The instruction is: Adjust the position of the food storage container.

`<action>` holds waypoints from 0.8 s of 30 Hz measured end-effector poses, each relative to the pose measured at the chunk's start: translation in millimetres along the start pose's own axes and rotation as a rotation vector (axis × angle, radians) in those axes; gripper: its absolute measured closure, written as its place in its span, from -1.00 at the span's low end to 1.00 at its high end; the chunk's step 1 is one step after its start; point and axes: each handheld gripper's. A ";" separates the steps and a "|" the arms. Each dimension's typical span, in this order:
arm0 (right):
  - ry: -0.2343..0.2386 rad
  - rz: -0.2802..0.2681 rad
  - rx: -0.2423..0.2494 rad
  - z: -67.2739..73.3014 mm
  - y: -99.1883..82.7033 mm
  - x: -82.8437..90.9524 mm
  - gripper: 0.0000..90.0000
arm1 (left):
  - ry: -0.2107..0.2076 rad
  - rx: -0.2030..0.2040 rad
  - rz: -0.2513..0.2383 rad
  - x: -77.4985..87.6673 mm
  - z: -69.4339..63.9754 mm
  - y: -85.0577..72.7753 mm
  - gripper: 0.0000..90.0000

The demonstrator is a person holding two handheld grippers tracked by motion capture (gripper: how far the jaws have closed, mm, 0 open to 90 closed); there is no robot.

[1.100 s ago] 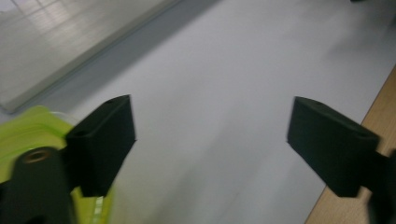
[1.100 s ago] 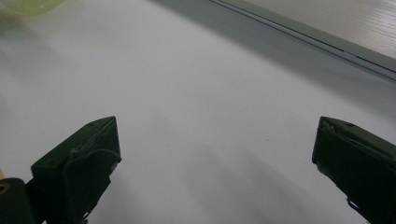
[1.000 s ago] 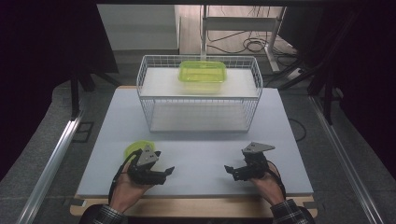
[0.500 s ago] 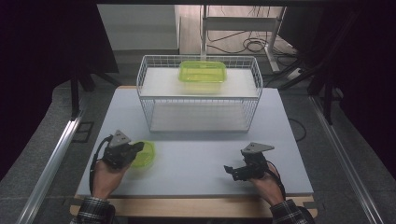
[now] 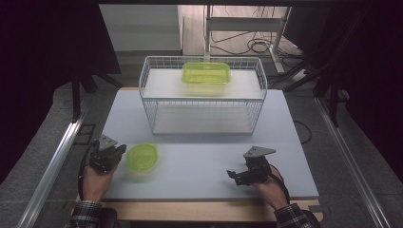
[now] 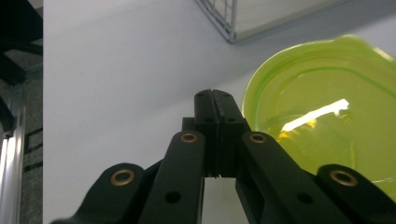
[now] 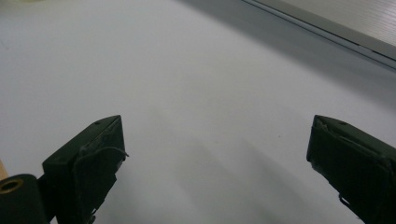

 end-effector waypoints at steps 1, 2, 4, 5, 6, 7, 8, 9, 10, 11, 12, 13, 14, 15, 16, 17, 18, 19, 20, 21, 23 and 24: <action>0.000 0.000 0.000 0.0 0.0 0.0 -0.90 | 0.000 0.001 0.005 -1.0 0.2 -0.6 1.00; 0.000 0.002 0.002 0.3 -0.1 -0.2 -0.90 | 0.000 0.004 0.010 -2.5 0.2 -1.2 1.00; 0.001 0.006 0.007 0.8 -0.3 -0.8 -0.90 | -0.008 0.000 0.017 -5.1 -1.8 -1.3 1.00; 0.000 0.008 0.010 1.1 -0.4 -1.1 -0.90 | -0.013 -0.004 0.020 -6.0 -3.3 -0.7 1.00; 0.001 0.009 0.011 1.3 -0.4 -1.3 -0.89 | -0.014 -0.006 0.022 -7.0 -5.2 0.0 1.00; 0.002 0.011 0.013 1.4 -0.5 -1.4 -0.89 | -0.014 -0.015 0.027 -7.7 -6.9 0.8 1.00; 0.001 0.011 0.014 1.5 -0.5 -1.5 -0.89 | -0.015 -0.013 0.023 -8.2 -8.3 1.4 1.00; 0.002 0.012 0.015 1.6 -0.5 -1.5 -0.89 | -0.024 -0.017 0.026 -8.5 -9.7 2.4 1.00; 0.002 0.013 0.015 1.6 -0.5 -1.7 -0.89 | -0.024 -0.015 0.022 -9.2 -11.6 3.0 1.00; 0.001 0.014 0.016 1.7 -0.5 -1.9 -0.89 | -0.027 -0.014 0.020 -9.7 -13.5 3.8 1.00; 0.001 0.015 0.016 1.8 -0.6 -2.0 -0.89 | -0.034 -0.014 0.018 -10.1 -15.3 4.7 1.00; 0.001 0.015 0.017 1.8 -0.7 -2.2 -0.89 | -0.040 -0.013 0.017 -10.6 -17.5 5.7 1.00; 0.001 0.016 0.017 1.9 -0.7 -2.2 -0.89 | -0.044 -0.014 0.015 -11.3 -20.4 6.9 1.00; 0.001 0.016 0.016 2.1 -0.8 -2.6 -0.89 | -0.050 -0.016 0.014 -11.8 -22.5 8.0 1.00; 0.001 0.016 0.016 2.1 -0.8 -2.6 -0.89 | -0.063 -0.021 0.015 -12.4 -25.5 9.6 1.00; 0.001 0.018 0.017 2.2 -0.8 -2.6 -0.89 | -0.076 -0.024 0.014 -13.0 -28.9 11.2 1.00; 0.000 0.019 0.017 2.2 -0.8 -2.7 -0.89 | -0.091 -0.027 0.009 -14.1 -34.1 13.3 1.00; -0.001 0.020 0.018 2.2 -0.9 -2.9 -0.89 | -0.101 -0.038 0.011 -14.4 -37.7 15.0 1.00; -0.002 0.019 0.018 2.1 -0.9 -2.9 -0.89 | -0.114 -0.045 0.010 -15.0 -41.5 16.8 1.00; -0.003 0.019 0.018 2.0 -0.9 -2.8 -0.89 | -0.127 -0.053 0.009 -15.3 -45.0 18.4 1.00; -0.004 0.017 0.017 1.6 -0.8 -2.4 -0.89 | -0.129 -0.064 0.000 -14.6 -50.1 20.8 1.00; -0.006 0.016 0.016 1.4 -0.8 -2.1 -0.89 | -0.126 -0.066 -0.006 -13.2 -50.6 21.1 1.00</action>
Point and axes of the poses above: each handheld gripper's, and its own axes: x roughly backward along the jaws, y roughly out of its top, z roughly to its left, and after that the axes turned 7 degrees about -x, right-handed
